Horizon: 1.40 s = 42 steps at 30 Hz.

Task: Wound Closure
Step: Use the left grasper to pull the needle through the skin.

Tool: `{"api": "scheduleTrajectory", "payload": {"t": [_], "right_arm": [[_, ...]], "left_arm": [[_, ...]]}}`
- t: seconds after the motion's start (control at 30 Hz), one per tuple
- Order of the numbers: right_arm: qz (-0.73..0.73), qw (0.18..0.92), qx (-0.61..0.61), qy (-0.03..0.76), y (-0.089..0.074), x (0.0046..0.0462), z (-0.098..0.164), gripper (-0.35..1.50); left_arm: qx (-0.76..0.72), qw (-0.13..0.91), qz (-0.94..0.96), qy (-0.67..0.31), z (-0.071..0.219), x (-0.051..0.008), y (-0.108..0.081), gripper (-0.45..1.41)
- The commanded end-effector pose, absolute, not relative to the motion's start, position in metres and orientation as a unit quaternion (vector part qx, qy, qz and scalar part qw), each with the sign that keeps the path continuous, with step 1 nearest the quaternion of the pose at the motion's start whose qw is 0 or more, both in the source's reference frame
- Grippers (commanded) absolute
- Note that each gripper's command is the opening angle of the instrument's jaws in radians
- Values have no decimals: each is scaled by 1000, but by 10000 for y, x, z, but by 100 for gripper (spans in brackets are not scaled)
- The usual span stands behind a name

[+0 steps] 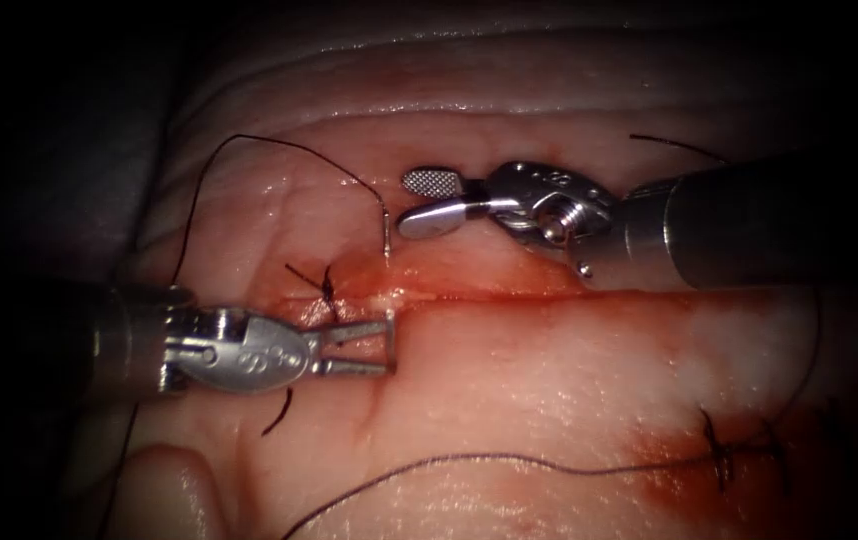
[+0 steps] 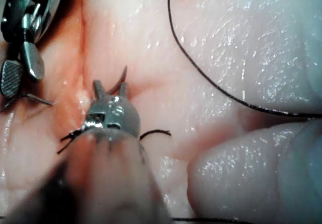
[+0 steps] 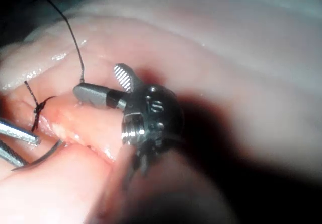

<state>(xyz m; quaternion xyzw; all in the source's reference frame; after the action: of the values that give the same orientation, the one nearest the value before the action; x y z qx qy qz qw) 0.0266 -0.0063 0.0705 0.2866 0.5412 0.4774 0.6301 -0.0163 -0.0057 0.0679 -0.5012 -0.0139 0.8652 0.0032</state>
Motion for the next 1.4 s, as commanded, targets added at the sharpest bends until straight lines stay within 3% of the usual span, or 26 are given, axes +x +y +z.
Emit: {"api": "scheduleTrajectory", "payload": {"t": [0.03,0.6,0.67,0.73,0.83,1.4], "right_arm": [[478,630,286,541,-65,265,710,103],[484,627,279,543,-74,249,706,76],[486,626,277,544,-74,250,706,73],[486,625,276,545,-74,250,706,66],[488,624,274,545,-76,250,705,59],[481,629,271,548,-96,250,708,36]], "left_arm": [[-502,2,864,-14,687,-172,-57,17],[-496,-18,868,-10,715,-177,-69,26],[-496,-15,868,-11,716,-179,-67,22],[-496,-10,868,-14,716,-179,-66,2],[-497,8,867,-25,718,-177,-61,-45],[-537,159,812,-165,681,-171,-40,-45]]}}
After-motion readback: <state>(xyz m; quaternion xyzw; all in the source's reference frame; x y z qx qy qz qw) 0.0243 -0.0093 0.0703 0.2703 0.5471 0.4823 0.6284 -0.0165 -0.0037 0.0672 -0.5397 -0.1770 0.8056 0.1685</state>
